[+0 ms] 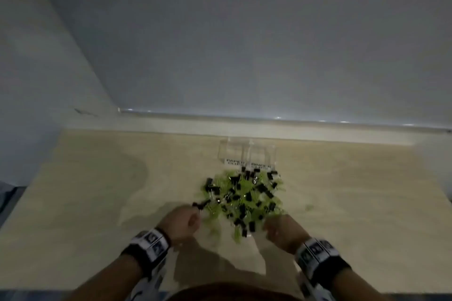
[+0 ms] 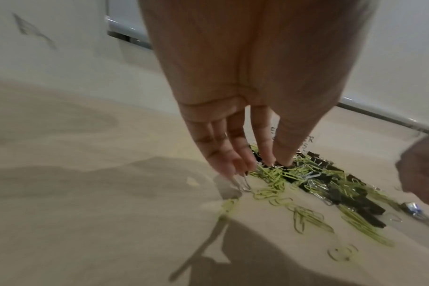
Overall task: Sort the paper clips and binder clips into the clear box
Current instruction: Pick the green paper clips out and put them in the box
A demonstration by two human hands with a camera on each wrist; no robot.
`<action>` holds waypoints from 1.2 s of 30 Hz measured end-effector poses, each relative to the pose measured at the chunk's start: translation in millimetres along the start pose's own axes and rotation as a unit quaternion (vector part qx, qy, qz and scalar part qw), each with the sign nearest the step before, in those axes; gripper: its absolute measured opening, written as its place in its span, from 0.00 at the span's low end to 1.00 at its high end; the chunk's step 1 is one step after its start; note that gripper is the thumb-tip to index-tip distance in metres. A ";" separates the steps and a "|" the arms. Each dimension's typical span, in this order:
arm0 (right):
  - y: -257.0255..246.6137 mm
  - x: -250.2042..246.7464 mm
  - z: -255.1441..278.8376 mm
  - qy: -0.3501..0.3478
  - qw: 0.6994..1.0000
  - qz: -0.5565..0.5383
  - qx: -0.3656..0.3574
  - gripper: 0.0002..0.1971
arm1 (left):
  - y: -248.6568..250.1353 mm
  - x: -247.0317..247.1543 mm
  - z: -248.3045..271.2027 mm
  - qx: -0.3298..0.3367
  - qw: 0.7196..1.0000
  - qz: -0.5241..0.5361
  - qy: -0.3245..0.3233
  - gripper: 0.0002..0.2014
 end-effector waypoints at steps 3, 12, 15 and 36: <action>-17.4 8.1 -16.0 0.056 0.998 -0.021 -0.024 0.10 | 10.4 4.5 -19.6 -0.015 0.997 -0.025 0.072 0.10; -46.7 35.7 -46.6 0.068 0.997 0.033 -0.033 0.16 | 27.9 16.7 -42.9 -0.003 0.994 -0.073 0.081 0.21; -43.4 41.8 -48.8 0.062 0.997 0.036 -0.027 0.22 | 27.0 15.9 -48.0 0.003 0.994 -0.082 0.077 0.24; 17.9 4.1 -29.9 0.291 0.953 -0.050 -0.070 0.05 | 23.9 1.2 -45.6 0.093 0.984 -0.070 0.137 0.12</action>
Point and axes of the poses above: each hand's wrist, its own z-axis away from the middle knuckle, its own x-axis out of the palm, y = z × x, the point moved 2 cm from there along -z, towards the middle knuckle, and after that the axes turned 6 degrees about -x, right-handed, at the moved point
